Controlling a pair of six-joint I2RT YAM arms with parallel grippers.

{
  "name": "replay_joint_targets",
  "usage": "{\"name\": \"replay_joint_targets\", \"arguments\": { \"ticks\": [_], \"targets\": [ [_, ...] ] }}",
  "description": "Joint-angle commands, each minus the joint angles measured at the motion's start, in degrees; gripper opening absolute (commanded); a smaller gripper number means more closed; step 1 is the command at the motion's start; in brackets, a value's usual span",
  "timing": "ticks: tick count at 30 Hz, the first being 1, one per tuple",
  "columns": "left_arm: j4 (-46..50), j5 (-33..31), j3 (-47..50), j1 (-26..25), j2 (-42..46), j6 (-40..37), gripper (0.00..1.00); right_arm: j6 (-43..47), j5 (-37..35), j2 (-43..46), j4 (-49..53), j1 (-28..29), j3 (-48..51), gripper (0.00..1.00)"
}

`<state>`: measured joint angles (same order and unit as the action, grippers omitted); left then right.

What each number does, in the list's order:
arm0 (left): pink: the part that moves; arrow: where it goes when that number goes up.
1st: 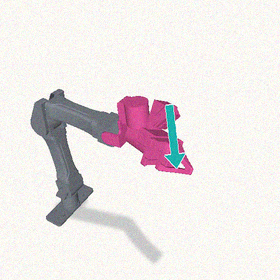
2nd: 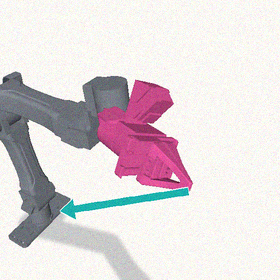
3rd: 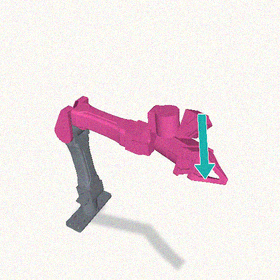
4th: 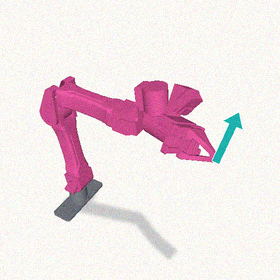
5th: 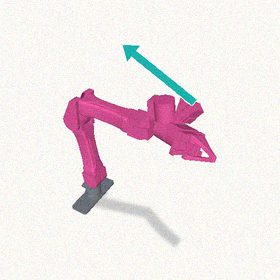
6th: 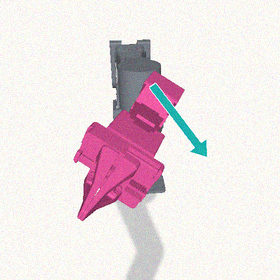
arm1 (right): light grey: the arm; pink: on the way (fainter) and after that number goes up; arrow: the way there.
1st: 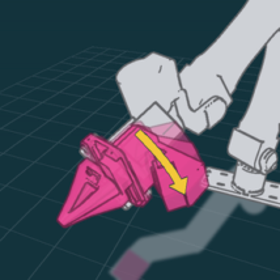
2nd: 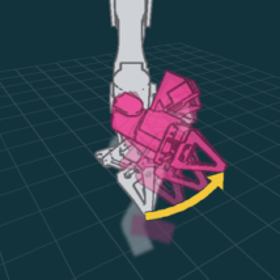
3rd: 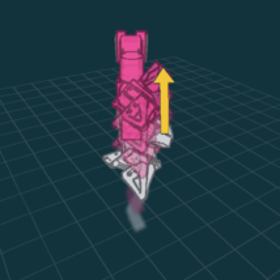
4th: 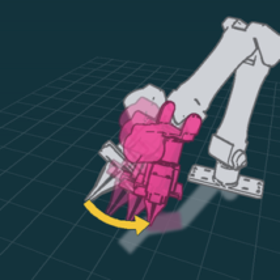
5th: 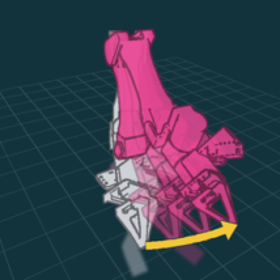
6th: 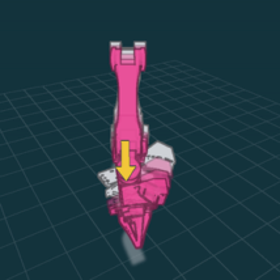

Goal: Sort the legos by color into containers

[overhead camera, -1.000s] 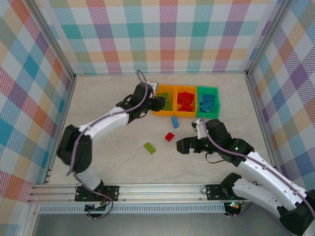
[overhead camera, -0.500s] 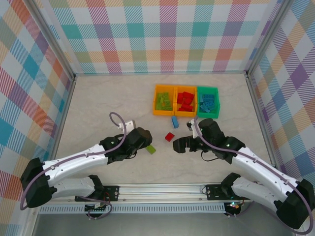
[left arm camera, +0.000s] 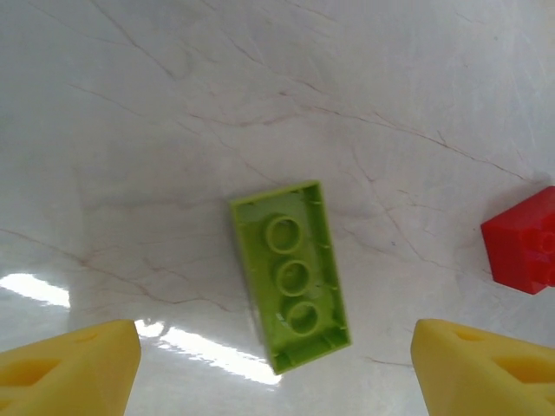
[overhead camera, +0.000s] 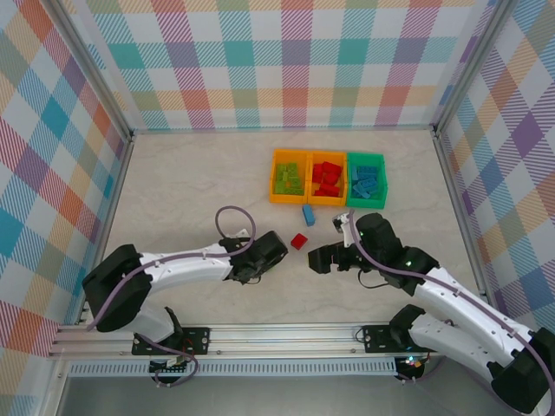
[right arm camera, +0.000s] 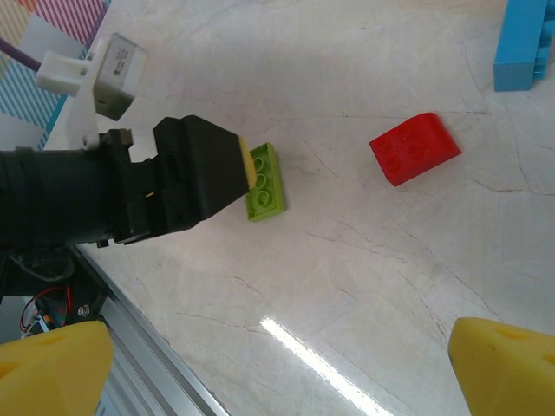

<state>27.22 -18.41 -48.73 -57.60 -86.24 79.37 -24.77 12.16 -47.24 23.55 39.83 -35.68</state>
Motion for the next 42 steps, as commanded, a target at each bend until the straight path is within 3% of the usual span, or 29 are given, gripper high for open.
{"name": "replay_joint_targets", "arguments": {
  "ticks": [1, 4, 10, 16, 22, 25, 31, 37, 42],
  "targets": [
    [-1.2, 1.1, -3.3, 0.5, -3.0, -3.3, 0.81, 0.3, -0.6, 0.9, 0.3, -0.1, 0.9, 1.00],
    [0.8, 1.9, -4.6, 1.4, -5.9, -4.3, 0.80, 0.3, -0.8, 1.1, 0.7, -0.1, 0.6, 1.00],
    [5.0, 1.3, -5.2, 1.8, -9.6, -4.9, 0.63, 0.1, -1.4, 1.4, 0.8, -0.1, 0.6, 1.00],
    [4.8, 2.7, -5.1, 2.5, -11.4, -6.4, 0.55, -0.7, -0.7, 1.5, 0.1, -0.1, 0.8, 1.00],
    [5.7, 2.8, -3.8, 3.0, -9.9, -6.8, 0.30, -0.5, -0.6, 1.9, 0.4, -0.1, 0.9, 1.00],
    [5.9, 2.1, -3.6, 3.2, -7.4, -8.3, 0.25, 0.1, 2.5, 1.8, -1.3, -0.1, 1.0, 1.00],
    [4.6, -3.9, -9.7, 3.8, -0.5, -23.1, 0.21, -0.1, 8.8, 1.1, -6.5, -0.1, 1.3, 1.00],
    [0.7, -7.2, -20.4, 10.0, -4.0, -34.8, 0.22, -1.3, 1.7, 2.9, -5.2, -0.1, 0.5, 1.00],
    [-8.1, 0.2, -30.4, 16.1, -14.9, -42.8, 0.21, -3.0, -1.7, 6.3, -4.6, -0.1, 1.5, 1.00]
  ]
}}
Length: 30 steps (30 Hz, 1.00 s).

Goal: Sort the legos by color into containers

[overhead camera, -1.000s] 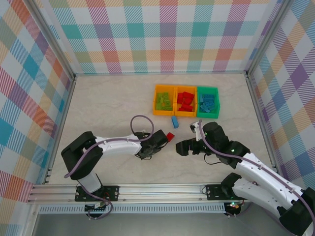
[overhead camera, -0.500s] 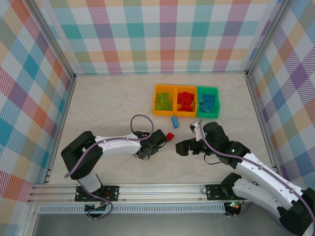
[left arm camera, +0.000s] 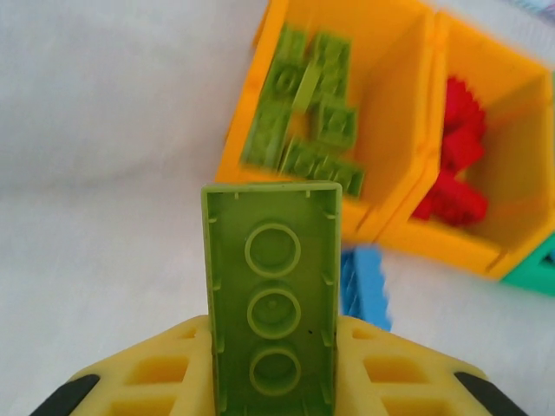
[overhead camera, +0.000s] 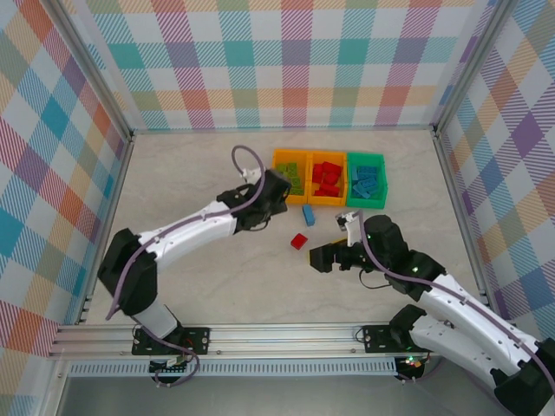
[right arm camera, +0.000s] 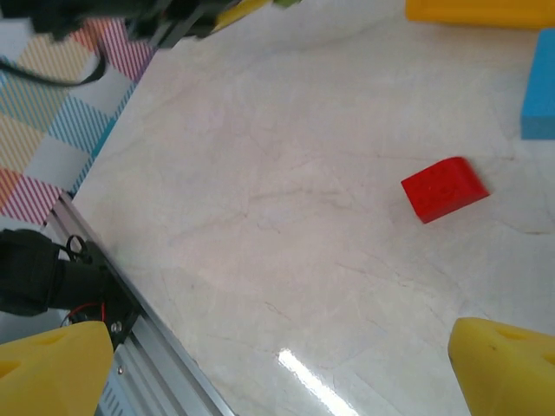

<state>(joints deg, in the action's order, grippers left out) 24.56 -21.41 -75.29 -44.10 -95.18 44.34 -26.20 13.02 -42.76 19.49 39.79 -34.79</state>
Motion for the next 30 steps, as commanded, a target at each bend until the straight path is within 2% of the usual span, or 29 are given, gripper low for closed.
{"name": "replay_joint_targets", "arguments": {
  "ticks": [1, 8, 13, 16, 22, 26, 30],
  "targets": [
    [-6.2, 5.3, -7.0, 3.8, -9.2, -8.7, 0.21, -2.0, -2.6, 2.5, -0.4, -0.1, 0.9, 1.00],
    [-2.0, 8.0, -32.9, 8.6, -29.8, -12.0, 0.22, -4.6, -3.4, 7.1, 2.8, -0.1, 1.7, 1.00],
    [0.5, 10.9, -45.2, 9.6, -37.7, -11.5, 0.39, -5.6, -4.7, 10.1, 5.2, -0.1, 2.0, 1.00],
    [1.6, 11.3, -48.2, 9.6, -38.6, -10.7, 0.53, -6.1, -5.3, 10.7, 5.8, -0.1, 2.0, 1.00],
    [0.4, 13.8, -42.7, 9.5, -31.6, -10.0, 0.55, -6.2, -6.0, 8.3, 4.8, -0.1, 1.8, 1.00],
    [-9.8, 17.7, -27.0, 8.7, -17.8, -10.7, 0.55, -6.4, -7.8, 5.1, 4.1, -0.1, 1.2, 1.00],
    [-16.8, 20.1, -10.9, 6.4, -1.8, -17.1, 0.56, -7.0, -13.0, 0.9, 4.6, -0.1, -0.2, 1.00]
  ]
}}
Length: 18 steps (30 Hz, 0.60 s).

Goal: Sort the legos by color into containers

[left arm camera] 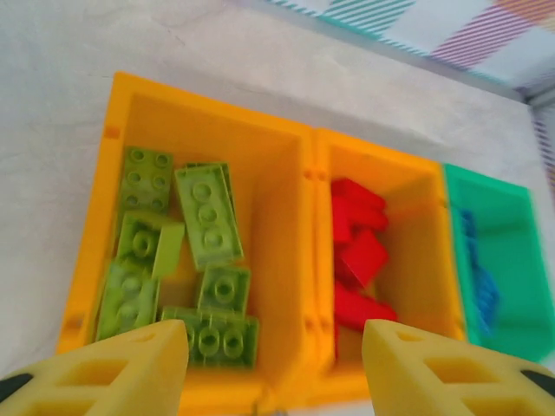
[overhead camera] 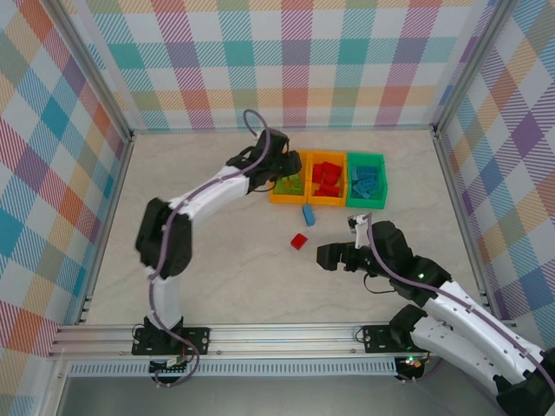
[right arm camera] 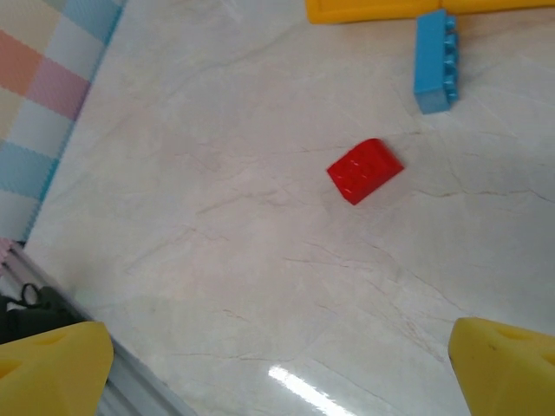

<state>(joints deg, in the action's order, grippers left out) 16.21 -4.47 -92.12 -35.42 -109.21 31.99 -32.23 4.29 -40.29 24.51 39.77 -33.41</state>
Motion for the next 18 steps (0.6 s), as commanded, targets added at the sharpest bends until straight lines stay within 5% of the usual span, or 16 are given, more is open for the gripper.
{"name": "replay_joint_targets", "arguments": {
  "ticks": [1, 11, 18],
  "targets": [
    [-8.8, 3.2, 9.4, -3.2, 16.5, -7.5, 0.56, -0.6, -5.3, -3.0, -0.4, -0.1, -2.2, 1.00],
    [12.3, 3.8, 26.3, -7.1, 46.2, -33.4, 0.60, 6.0, -4.6, -26.9, -7.3, -1.7, -10.5, 1.00],
    [24.8, 4.4, 32.9, -7.0, 57.2, -49.0, 0.66, 11.7, -8.5, -42.9, -15.6, -4.1, -16.0, 0.86]
  ]
}}
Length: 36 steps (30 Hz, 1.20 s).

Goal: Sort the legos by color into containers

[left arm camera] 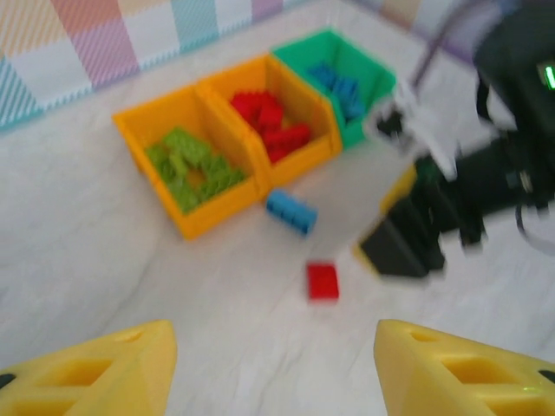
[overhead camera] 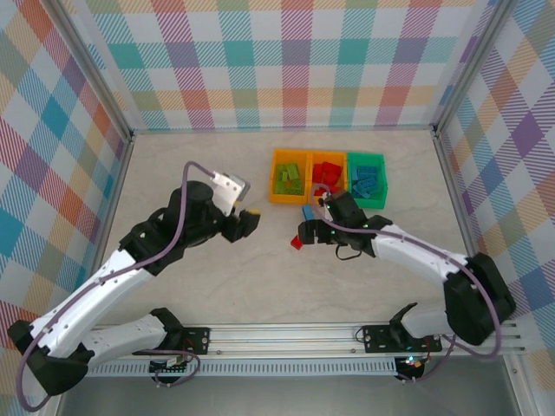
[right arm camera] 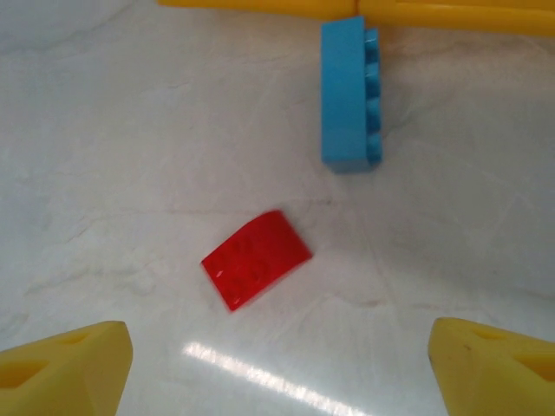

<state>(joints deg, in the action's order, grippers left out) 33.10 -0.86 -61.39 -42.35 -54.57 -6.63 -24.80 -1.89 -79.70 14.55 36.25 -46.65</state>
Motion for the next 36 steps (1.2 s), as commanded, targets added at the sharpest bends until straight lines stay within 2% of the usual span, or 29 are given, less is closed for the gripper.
{"name": "replay_joint_targets", "arguments": {
  "ticks": [1, 4, 6, 10, 19, 26, 32, 36],
  "targets": [
    [8.0, 0.9, 3.7, -0.1, 3.7, -13.1, 0.70, 5.1, -3.2, -5.9, -6.3, -0.6, -3.8, 0.84],
    [7.2, 0.7, 8.7, -0.2, 5.5, -20.5, 0.80, 7.5, -6.1, -12.3, -6.8, -0.6, -7.1, 0.79],
    [6.4, 1.2, 10.6, -0.2, 5.7, -22.9, 0.85, 8.9, -7.9, -15.3, -7.5, -0.6, -8.7, 0.76],
    [6.5, 6.3, 12.1, -0.1, 5.7, -27.5, 0.99, 11.4, -10.0, -19.6, -9.6, -0.6, -10.9, 0.68],
    [6.3, 15.8, 16.5, -0.1, 8.6, -33.1, 1.00, 10.5, -9.8, -25.4, -8.3, -0.6, -13.8, 0.45],
    [8.1, 17.5, 15.7, 0.2, 6.4, -34.5, 1.00, 10.6, -7.2, -20.6, -7.4, -0.6, -10.6, 0.21],
    [6.6, 18.9, 16.4, 0.5, 8.9, -35.1, 1.00, 9.3, -5.6, -8.7, -7.2, -0.5, -4.3, 0.15],
    [4.3, 20.1, 17.2, 1.0, 11.4, -35.2, 1.00, 9.1, -10.2, 1.7, -7.9, -0.8, -0.6, 0.10]
  ]
}}
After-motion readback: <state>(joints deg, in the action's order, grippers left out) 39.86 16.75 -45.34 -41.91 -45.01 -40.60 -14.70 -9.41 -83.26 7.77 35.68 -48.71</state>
